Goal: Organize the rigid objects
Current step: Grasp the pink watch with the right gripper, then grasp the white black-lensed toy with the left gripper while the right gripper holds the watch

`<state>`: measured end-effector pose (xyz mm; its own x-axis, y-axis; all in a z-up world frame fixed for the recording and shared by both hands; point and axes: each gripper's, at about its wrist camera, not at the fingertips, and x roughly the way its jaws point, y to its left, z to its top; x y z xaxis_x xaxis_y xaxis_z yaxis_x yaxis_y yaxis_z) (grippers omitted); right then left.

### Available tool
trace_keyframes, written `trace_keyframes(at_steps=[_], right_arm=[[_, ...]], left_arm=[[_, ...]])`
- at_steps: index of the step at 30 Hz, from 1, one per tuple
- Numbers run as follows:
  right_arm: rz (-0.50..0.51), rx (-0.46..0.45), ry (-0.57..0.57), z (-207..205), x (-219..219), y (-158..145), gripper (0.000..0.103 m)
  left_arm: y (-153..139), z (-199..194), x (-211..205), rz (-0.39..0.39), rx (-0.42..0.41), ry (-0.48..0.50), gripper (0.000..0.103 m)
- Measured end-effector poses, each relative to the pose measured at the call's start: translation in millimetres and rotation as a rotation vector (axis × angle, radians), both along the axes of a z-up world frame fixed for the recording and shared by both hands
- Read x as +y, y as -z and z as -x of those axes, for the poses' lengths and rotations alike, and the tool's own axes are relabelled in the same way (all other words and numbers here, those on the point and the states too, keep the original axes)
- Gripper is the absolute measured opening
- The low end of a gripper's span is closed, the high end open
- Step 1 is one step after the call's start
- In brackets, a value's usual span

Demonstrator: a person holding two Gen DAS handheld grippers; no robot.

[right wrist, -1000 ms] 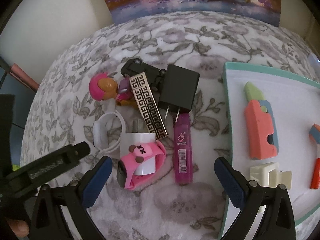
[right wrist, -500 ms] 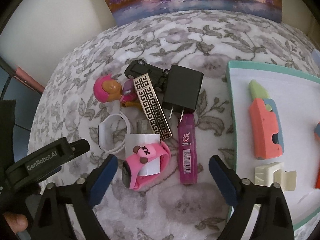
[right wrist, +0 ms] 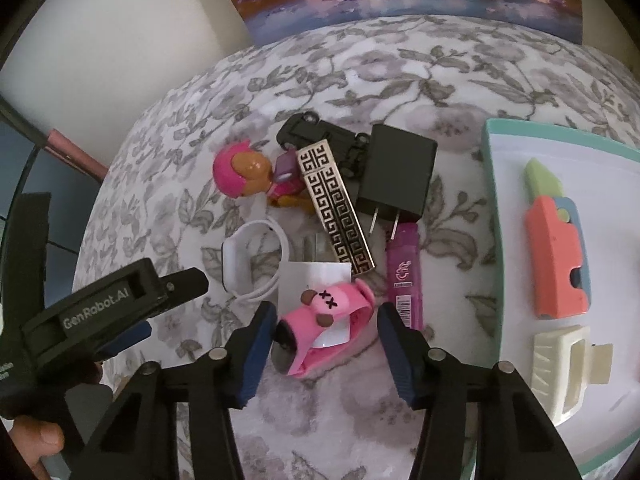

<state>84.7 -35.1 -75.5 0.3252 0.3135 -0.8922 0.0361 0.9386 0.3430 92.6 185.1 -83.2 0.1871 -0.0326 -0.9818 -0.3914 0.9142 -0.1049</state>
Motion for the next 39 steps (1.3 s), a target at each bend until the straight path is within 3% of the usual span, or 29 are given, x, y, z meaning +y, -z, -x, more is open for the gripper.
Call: trace_keyframes(at_steps=[17, 39], right_arm=[[-0.072, 0.016, 0.007, -3.4, -2.0, 15.5, 0.052], [-0.072, 0.027, 0.010, 0.8, -17.9, 6.5, 0.050]], left_arm=[[-6.4, -2.0, -7.7, -0.002, -0.003, 0.015, 0.103], [-20.5, 2.1, -12.1, -0.020, -0.030, 0.033, 0.103]])
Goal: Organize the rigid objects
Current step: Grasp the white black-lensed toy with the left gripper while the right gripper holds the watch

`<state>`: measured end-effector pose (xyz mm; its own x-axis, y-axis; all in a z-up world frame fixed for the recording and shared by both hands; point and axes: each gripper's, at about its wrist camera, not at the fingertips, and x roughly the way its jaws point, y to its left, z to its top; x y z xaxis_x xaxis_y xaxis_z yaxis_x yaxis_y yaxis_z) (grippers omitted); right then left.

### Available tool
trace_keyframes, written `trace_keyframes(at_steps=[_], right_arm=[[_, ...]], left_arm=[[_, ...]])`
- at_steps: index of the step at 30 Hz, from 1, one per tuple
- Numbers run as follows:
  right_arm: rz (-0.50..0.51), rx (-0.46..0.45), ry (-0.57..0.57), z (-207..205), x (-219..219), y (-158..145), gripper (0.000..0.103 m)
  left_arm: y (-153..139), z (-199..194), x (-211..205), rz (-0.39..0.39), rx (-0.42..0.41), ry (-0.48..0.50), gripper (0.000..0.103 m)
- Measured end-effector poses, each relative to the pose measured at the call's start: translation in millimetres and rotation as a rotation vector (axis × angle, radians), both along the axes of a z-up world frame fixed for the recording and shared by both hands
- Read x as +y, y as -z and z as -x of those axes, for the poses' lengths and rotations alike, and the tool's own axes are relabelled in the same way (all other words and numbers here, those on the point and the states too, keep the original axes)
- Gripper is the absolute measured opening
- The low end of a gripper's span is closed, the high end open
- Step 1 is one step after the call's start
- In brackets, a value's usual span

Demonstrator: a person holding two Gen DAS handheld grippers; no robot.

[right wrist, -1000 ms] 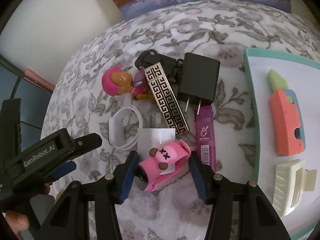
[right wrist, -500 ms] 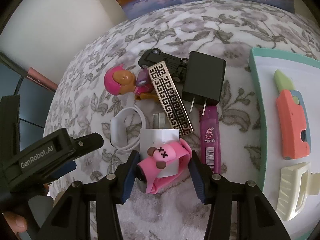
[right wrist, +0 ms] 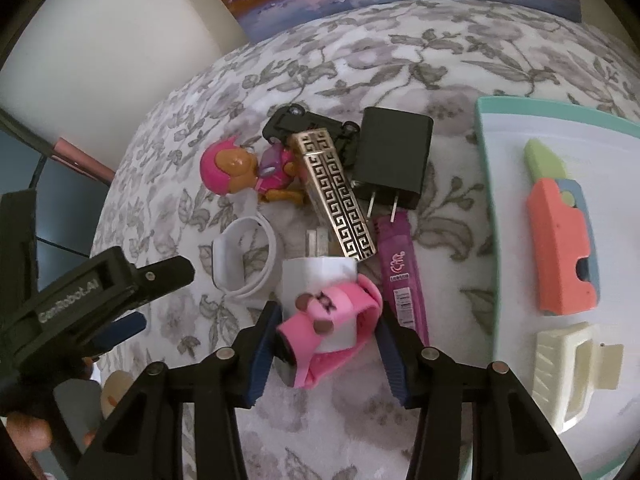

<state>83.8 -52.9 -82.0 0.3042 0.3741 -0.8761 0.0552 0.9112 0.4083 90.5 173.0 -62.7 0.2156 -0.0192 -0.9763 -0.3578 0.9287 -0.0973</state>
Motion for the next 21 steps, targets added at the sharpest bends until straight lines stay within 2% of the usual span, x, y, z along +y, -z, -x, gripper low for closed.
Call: trace_keyframes(at_steps=[11, 17, 21], right_arm=[[-0.001, -0.029, 0.044, 3.3, -21.0, -21.7, 0.050], [0.031, -0.070, 0.076, 5.3, -34.2, -35.8, 0.050], [0.040, -0.084, 0.105, 6.5, -46.7, -42.1, 0.050]], left_arm=[[-5.6, -2.5, -15.7, 0.003, -0.007, 0.030, 0.103], [-1.0, -9.6, -31.7, 0.005, -0.013, 0.083, 0.103], [3.5, -16.9, -48.7, -0.023, -0.016, 0.134, 0.103]])
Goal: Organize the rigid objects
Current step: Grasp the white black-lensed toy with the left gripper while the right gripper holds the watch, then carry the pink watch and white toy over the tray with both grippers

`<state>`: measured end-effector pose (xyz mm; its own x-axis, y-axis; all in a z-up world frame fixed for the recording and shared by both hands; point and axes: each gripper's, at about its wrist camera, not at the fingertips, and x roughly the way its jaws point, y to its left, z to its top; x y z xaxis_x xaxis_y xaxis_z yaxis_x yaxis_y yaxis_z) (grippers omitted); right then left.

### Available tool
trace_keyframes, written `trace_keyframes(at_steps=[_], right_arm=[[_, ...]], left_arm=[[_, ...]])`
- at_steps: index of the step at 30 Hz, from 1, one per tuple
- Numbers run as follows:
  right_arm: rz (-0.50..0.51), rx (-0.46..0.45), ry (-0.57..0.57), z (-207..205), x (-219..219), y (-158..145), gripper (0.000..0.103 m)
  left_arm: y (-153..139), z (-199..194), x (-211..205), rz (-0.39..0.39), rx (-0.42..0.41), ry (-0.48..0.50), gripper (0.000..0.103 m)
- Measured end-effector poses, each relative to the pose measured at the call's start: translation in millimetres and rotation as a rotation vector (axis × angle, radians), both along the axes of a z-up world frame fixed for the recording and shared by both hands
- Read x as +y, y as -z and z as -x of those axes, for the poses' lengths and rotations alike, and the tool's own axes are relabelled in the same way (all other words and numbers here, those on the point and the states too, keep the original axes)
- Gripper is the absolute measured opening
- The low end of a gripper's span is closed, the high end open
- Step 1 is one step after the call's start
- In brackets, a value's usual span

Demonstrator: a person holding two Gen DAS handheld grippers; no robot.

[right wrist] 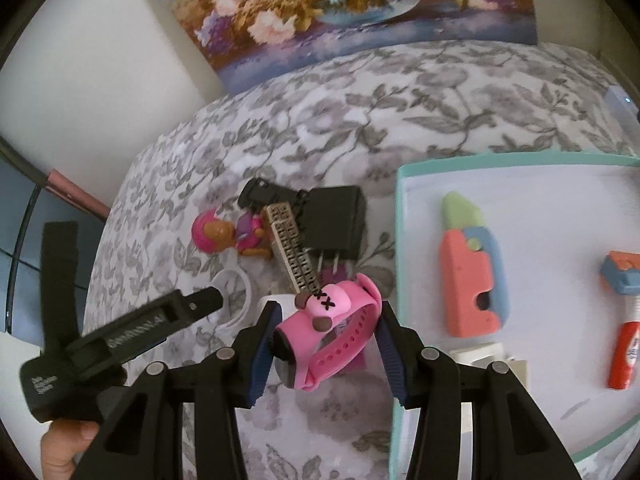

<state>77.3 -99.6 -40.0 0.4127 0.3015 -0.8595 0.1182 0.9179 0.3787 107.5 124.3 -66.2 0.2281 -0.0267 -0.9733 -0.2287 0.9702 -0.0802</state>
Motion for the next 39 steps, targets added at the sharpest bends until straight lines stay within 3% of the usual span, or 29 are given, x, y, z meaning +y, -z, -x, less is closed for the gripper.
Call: trace_keyframes(at_steps=[16, 23, 26, 34, 39], right_arm=[[-0.014, 0.012, 0.044, -0.3, -20.3, 1.9, 0.050], [-0.027, 0.018, 0.059, -1.0, -24.7, 3.1, 0.050], [-0.029, 0.016, 0.060, -1.1, -24.8, 3.1, 0.050], [-0.044, 0.007, 0.071, 0.7, -28.2, -0.4, 0.050], [-0.060, -0.015, 0.089, 2.5, -34.6, -8.7, 0.050]], left_arm=[[23.1, -27.4, -36.3, -0.115, -0.001, 0.071, 0.100], [33.2, -30.9, -54.0, -0.115, 0.009, 0.088, 0.071], [30.5, -29.3, -58.5, -0.090, -0.004, 0.101, 0.052], [12.6, -25.8, -62.5, -0.095, -0.055, 0.101, 0.051], [-22.5, -23.6, -54.3, -0.091, -0.146, 0.076, 0.051]])
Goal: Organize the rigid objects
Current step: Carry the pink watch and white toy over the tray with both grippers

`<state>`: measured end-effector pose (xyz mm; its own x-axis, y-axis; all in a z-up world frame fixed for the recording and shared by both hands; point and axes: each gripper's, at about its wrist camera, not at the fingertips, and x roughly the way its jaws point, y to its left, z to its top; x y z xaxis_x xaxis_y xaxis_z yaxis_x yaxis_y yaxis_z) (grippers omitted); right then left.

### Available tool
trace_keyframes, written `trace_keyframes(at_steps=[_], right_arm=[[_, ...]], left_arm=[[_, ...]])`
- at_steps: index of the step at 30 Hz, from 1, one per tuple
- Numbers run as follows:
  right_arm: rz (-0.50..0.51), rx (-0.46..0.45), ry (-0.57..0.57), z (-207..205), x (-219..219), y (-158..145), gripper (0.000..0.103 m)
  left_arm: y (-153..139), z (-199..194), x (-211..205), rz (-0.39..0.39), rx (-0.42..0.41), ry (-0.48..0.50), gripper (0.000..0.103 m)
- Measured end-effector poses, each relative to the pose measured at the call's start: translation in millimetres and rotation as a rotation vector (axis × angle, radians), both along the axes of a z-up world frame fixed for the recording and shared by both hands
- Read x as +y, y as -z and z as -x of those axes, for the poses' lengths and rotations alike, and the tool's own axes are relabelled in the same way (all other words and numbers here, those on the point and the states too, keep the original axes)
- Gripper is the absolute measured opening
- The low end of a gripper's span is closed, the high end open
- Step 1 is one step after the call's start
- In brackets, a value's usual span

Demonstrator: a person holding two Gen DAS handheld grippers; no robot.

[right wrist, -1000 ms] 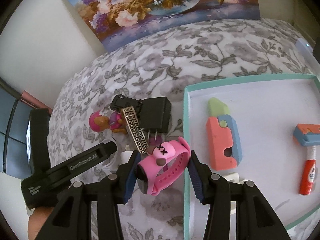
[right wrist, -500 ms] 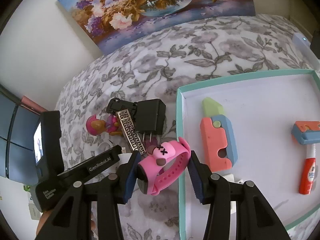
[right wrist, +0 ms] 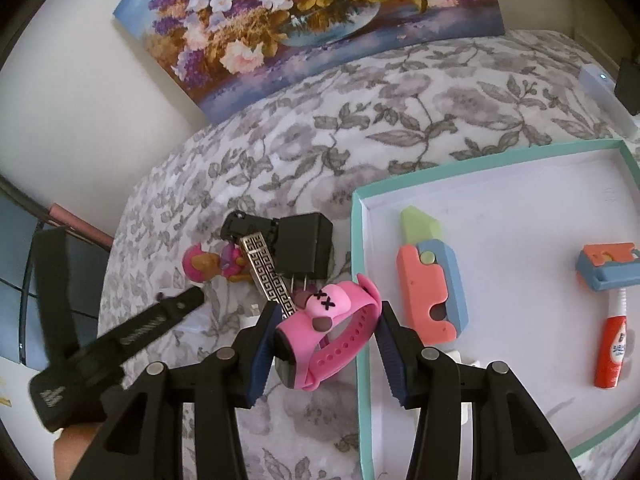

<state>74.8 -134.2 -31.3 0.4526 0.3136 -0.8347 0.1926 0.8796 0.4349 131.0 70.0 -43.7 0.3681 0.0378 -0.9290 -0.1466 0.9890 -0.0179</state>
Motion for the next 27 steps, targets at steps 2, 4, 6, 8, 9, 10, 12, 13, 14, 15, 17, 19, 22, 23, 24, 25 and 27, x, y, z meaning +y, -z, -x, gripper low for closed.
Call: trace_keyframes(at_steps=[2, 4, 6, 8, 9, 10, 12, 13, 14, 15, 17, 19, 22, 23, 24, 25, 27], right_arm=[[-0.003, -0.008, 0.007, 1.1, -2.7, -2.8, 0.050], [0.005, -0.013, 0.015, 2.3, -6.0, -4.5, 0.050], [0.021, -0.015, 0.024, 3.5, -10.9, -5.8, 0.050], [0.036, -0.013, 0.042, 5.3, -18.8, -5.9, 0.050], [0.041, -0.010, 0.054, 6.0, -23.3, -5.5, 0.050], [0.046, -0.007, 0.066, 7.0, -28.6, -4.9, 0.050], [0.061, 0.006, 0.093, 8.8, -39.6, -3.5, 0.050], [0.069, 0.014, 0.109, 10.3, -45.5, -2.3, 0.050], [0.074, 0.024, 0.128, 12.1, -52.0, -0.8, 0.050], [0.072, 0.036, 0.149, 14.5, -59.2, 1.0, 0.050], [0.058, 0.046, 0.178, 19.0, -72.6, 3.5, 0.050], [0.062, 0.052, 0.198, 23.9, -83.0, 4.1, 0.050], [0.086, 0.066, 0.239, 33.6, -99.9, 3.4, 0.050], [0.087, 0.069, 0.247, 35.2, -103.9, 3.1, 0.050], [0.089, 0.073, 0.259, 37.9, -109.4, 2.8, 0.050], [0.092, 0.078, 0.273, 41.1, -115.2, 2.2, 0.050], [0.096, 0.081, 0.293, 46.2, -123.9, 0.7, 0.051]], left_arm=[[-10.3, 1.1, 0.9, 0.007, -0.025, 0.001, 0.051], [-23.9, 6.5, 7.8, 0.023, -0.048, 0.006, 0.051], [-33.4, 10.4, 6.9, 0.032, -0.066, 0.012, 0.051], [-45.5, 16.9, 3.6, 0.034, -0.081, 0.022, 0.051], [-49.2, 18.2, -0.2, 0.036, -0.089, 0.032, 0.051], [-51.5, 21.8, -4.8, 0.038, -0.094, 0.039, 0.051], [-54.0, 23.2, -12.2, 0.045, -0.098, 0.057, 0.051], [-55.1, 24.6, -17.1, 0.050, -0.098, 0.070, 0.051], [-55.9, 25.7, -22.2, 0.054, -0.098, 0.083, 0.051], [-56.4, 27.1, -28.6, 0.057, -0.096, 0.097, 0.051], [-56.7, 30.2, -42.5, 0.054, -0.093, 0.128, 0.051], [-56.7, 33.4, -54.8, 0.055, -0.087, 0.156, 0.051], [-56.6, 38.9, -78.5, 0.065, -0.076, 0.211, 0.051], [-56.7, 41.6, -88.2, 0.065, -0.075, 0.235, 0.051], [-57.0, 43.9, -95.6, 0.064, -0.074, 0.252, 0.051], [-57.4, 46.1, -103.9, 0.061, -0.073, 0.272, 0.051], [-57.7, 52.2, -122.8, 0.060, -0.071, 0.319, 0.051]])
